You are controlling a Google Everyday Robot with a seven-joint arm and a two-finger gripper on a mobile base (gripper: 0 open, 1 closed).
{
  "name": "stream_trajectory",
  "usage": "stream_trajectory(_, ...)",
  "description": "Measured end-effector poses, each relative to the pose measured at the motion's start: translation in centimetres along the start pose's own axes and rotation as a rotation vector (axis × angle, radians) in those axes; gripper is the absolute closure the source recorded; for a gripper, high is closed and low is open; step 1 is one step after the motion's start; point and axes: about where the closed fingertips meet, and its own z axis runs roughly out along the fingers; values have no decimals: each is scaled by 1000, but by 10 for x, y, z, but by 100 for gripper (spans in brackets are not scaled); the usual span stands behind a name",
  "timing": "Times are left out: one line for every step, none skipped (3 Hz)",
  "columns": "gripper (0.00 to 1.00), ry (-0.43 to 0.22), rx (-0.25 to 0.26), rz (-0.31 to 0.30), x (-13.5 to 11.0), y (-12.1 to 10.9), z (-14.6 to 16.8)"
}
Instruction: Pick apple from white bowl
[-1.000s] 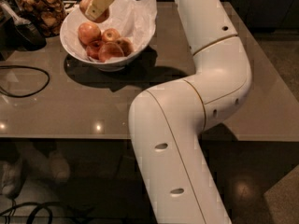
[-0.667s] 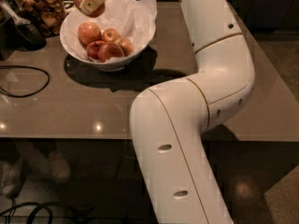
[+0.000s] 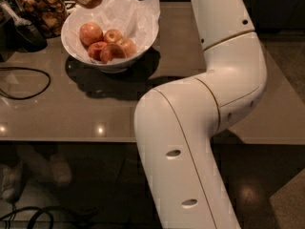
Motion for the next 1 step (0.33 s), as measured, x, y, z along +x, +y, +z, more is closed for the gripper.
stream_trajectory(100, -19, 4, -44, -17, 12, -17)
